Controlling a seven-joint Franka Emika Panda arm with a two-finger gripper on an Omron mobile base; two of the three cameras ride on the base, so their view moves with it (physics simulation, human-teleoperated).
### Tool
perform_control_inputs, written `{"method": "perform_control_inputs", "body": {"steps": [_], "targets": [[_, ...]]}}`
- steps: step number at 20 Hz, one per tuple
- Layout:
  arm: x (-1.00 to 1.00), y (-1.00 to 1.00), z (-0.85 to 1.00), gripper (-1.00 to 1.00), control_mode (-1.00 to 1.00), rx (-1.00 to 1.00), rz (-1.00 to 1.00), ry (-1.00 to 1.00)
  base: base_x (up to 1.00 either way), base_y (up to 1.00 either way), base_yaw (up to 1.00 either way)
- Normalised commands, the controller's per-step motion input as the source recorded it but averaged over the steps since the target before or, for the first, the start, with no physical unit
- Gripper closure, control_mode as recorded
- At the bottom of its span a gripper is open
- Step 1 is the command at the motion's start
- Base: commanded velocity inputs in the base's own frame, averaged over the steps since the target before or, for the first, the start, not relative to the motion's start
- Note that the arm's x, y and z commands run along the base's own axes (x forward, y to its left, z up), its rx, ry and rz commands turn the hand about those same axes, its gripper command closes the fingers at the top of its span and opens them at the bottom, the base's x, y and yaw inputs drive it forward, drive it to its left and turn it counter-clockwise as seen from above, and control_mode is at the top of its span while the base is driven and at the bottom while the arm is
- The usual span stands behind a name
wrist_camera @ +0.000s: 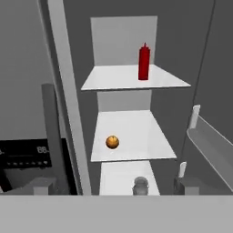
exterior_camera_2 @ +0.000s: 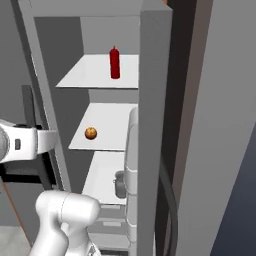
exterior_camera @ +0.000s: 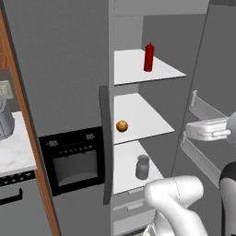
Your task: Place the mayonnaise and ketchup from the counter to the top shelf of the fridge. If the existing items in the fridge are on the top shelf, move them to other shelves.
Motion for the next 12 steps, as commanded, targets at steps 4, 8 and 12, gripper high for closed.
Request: {"method": "perform_control_inputs", "body": {"steps": [4, 8, 12], "targets": [[0.0, 0.0, 0.0, -1.0, 1.0, 0.0, 0.0, 0.0, -1.0, 0.46, 0.05], [0.0, 0.0, 0.0, -1.0, 1.0, 0.0, 0.0, 0.0, -0.8, 0.93, 0.04], [0.0, 0.0, 0.0, -1.0, 1.0, 0.0, 0.0, 0.0, -0.21, 1.0, 0.04]]}}
